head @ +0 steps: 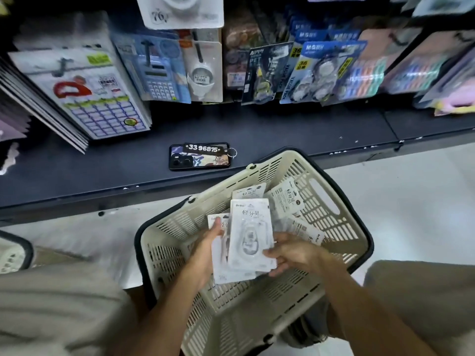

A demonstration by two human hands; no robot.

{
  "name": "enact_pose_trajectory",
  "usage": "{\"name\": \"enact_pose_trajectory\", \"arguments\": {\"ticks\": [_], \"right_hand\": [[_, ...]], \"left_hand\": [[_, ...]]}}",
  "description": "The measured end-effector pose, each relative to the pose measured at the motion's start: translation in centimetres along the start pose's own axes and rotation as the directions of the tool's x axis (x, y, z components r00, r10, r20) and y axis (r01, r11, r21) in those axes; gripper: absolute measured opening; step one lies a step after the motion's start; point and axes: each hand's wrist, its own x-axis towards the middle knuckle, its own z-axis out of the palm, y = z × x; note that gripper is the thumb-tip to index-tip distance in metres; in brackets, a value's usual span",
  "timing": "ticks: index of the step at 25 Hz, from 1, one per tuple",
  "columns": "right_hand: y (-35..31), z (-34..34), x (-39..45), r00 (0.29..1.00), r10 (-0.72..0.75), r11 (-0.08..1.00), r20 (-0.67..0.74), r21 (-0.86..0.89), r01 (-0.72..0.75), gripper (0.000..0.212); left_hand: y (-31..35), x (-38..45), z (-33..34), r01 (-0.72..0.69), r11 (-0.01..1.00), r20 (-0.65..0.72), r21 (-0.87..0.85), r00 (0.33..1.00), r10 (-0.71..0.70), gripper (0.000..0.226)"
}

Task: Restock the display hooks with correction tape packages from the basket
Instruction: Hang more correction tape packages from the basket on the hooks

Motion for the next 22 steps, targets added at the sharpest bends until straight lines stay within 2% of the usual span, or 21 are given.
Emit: {"name": "enact_pose_trajectory", "arguments": {"ticks": [2,3,6,8,9,10,11,12,13,15,17,19,22], "right_hand": [[-0.2,1.7,0.3,0.998,0.001,0.988,0.068,-0.151,0.009,0.037],[-0.1,2.3,0.7,0.994,0.007,0.982,0.105,-0.189,0.014,0.036],[0.4,2.6,2.3,0.976,0.089,0.981,0.198,-0.190,-0.051,0.037],[1.1,2.4,3.9,0.966,0.148,0.932,0.214,-0.358,-0.064,0.036],[1.4,2.4,4.9,0.980,0.145,0.896,0.134,-0.437,-0.073,0.035],[1.7,2.4,5.9,0.994,0.103,0.876,-0.025,-0.471,-0.102,0.037],[1.9,2.4,6.8,0.975,0.034,0.870,-0.220,-0.473,-0.137,0.042],[2.2,2.4,7.5,0.920,-0.041,0.853,-0.390,-0.493,-0.171,0.053],[2.5,2.5,8.2,0.871,-0.102,0.807,-0.481,-0.551,-0.210,0.066],[3.7,2.8,9.5,0.809,-0.213,0.702,-0.547,-0.662,-0.263,0.079],[4.6,3.4,10.7,0.767,-0.265,0.720,-0.584,-0.649,-0.245,0.078],[4.5,3.4,11.5,0.823,-0.180,0.803,-0.539,-0.564,-0.194,0.068],[3.2,0.9,10.2,0.924,-0.084,0.943,-0.373,-0.330,-0.048,0.028]], "left_hand": [[-0.6,0.1,-0.1,-0.033,0.987,-0.076,0.155,0.996,0.045,0.066],[-1.1,0.3,-0.3,-0.028,0.985,-0.098,0.168,0.994,0.045,0.072],[-2.2,0.6,-0.5,-0.013,0.999,-0.116,0.051,0.993,0.019,0.072],[-2.3,1.1,-0.8,-0.035,0.996,-0.167,0.077,0.985,0.047,0.071],[-2.1,1.3,-0.9,-0.037,0.992,-0.184,0.117,0.981,0.058,0.076],[-2.0,1.6,-1.0,-0.031,0.986,-0.196,0.162,0.979,0.063,0.082],[-2.1,1.7,-1.2,-0.012,0.979,-0.210,0.206,0.976,0.056,0.089],[-2.2,1.9,-1.2,0.004,0.969,-0.220,0.247,0.974,0.052,0.092],[-2.4,2.1,-1.3,0.018,0.956,-0.229,0.292,0.972,0.051,0.089],[-2.9,2.5,-1.3,0.049,0.931,-0.243,0.363,0.969,0.044,0.068],[-3.2,2.5,-1.4,0.096,0.920,-0.271,0.380,0.963,0.011,0.052],[-3.2,2.7,-1.8,0.139,0.918,-0.283,0.371,0.959,-0.031,0.045],[-2.9,3.1,-2.5,0.193,0.893,-0.268,0.407,0.960,-0.085,0.041]]}}
